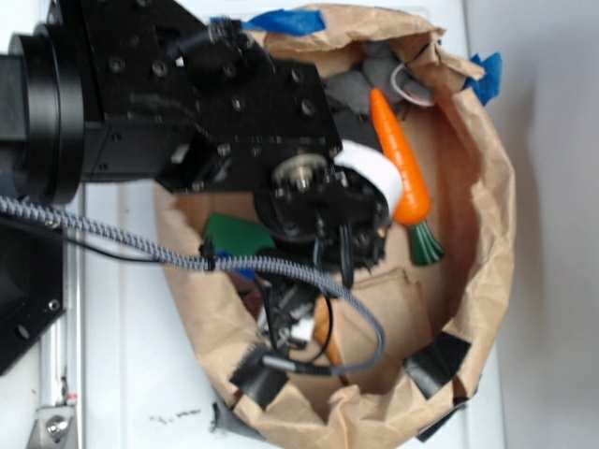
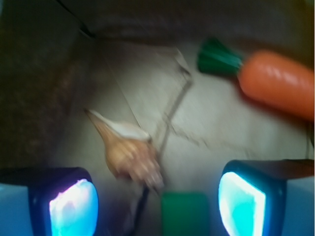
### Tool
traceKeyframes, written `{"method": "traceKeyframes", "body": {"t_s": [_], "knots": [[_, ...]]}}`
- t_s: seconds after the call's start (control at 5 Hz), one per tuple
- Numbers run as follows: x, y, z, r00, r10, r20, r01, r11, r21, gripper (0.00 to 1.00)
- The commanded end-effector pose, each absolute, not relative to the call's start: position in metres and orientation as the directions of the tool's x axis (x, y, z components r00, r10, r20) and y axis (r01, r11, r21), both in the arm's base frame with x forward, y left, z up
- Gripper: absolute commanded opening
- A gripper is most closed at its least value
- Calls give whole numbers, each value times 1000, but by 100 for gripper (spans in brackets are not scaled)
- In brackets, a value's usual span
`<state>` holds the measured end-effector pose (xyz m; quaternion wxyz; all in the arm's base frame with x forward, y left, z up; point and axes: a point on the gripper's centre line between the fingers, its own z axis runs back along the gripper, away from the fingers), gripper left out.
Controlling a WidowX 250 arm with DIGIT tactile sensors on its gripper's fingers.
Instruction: Grab the shell.
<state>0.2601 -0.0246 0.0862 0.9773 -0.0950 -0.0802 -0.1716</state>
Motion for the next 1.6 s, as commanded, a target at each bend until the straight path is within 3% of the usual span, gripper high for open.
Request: {"method": "traceKeyframes", "body": {"t_s": [0.0,0.4,0.6,1.2,1.4], "knots": [[255,-56,72,864,-437,251,484,858,-172,100],[229,-68,53,839,-498,219,537,823,-186,100],[228,-69,50,845,-489,215,527,831,-181,100],[250,-67,59,861,-460,217,499,847,-182,100],[249,-66,57,871,-442,215,480,860,-173,0]]}}
